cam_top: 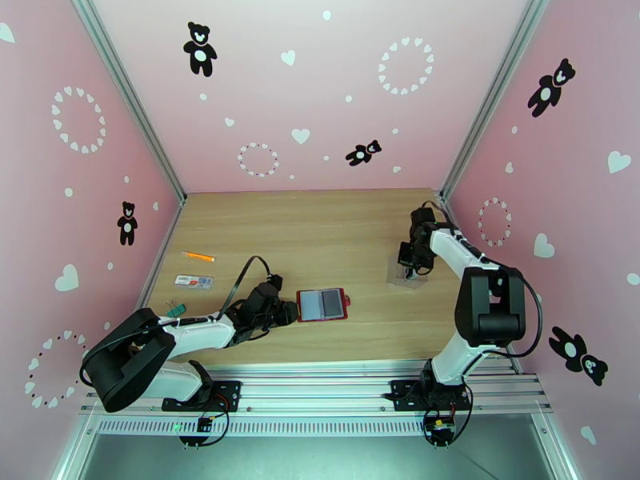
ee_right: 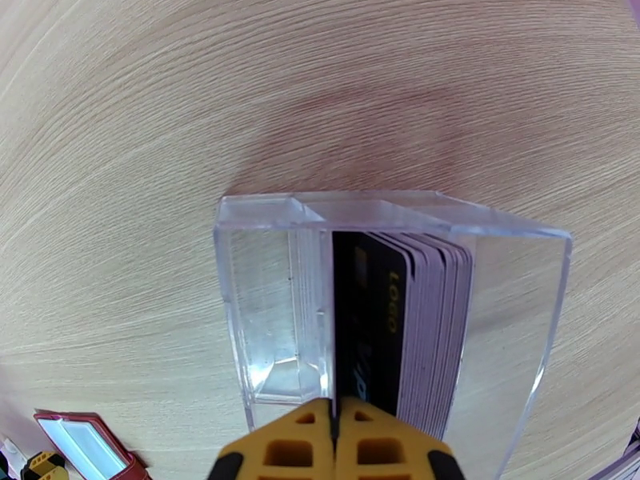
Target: Put the credit cards into the card holder
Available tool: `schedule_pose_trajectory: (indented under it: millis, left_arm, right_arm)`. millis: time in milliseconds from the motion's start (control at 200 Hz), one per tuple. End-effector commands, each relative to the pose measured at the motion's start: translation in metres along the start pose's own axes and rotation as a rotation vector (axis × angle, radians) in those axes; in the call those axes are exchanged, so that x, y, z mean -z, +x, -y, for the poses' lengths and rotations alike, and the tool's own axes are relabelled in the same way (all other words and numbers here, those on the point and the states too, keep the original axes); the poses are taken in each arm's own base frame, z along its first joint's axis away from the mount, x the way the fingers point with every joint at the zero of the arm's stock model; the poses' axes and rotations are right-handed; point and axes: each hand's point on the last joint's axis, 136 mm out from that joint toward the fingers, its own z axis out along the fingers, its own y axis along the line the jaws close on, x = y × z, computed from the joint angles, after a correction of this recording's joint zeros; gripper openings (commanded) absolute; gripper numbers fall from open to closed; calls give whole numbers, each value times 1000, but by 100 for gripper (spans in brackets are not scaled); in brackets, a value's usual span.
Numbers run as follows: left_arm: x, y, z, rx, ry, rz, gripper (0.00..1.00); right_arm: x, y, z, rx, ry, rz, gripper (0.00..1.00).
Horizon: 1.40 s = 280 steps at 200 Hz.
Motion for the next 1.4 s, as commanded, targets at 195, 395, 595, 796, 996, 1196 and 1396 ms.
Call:
schedule_pose_trajectory:
  millis: [195,395,595,796,996,1196,1396]
  left_arm:
    - [8,2,-2,22,2,-7,36]
    - [18,-5,15,29,56,0,36]
    - [13,-20,26,56,70,7,36]
    - [-2,-24,31,56,64,-23,35]
    - [-15,-19,26,67,51,-53,34]
    - [-21,-11,18,76,40,-74,34]
    - [-24,-8,14,84,34,-81,34]
  right_arm:
    - [81,18,-44,46,-231,187,0]
    - [87,77,-137,154,-568,131,0]
    - [63,132,-201,237,-676,11,0]
    - [32,160,-221,259,-660,-52,0]
    - [8,178,-227,253,-634,-99,0]
    - [-5,184,-223,239,-612,-118,0]
    - [-14,187,-217,233,-583,-127,0]
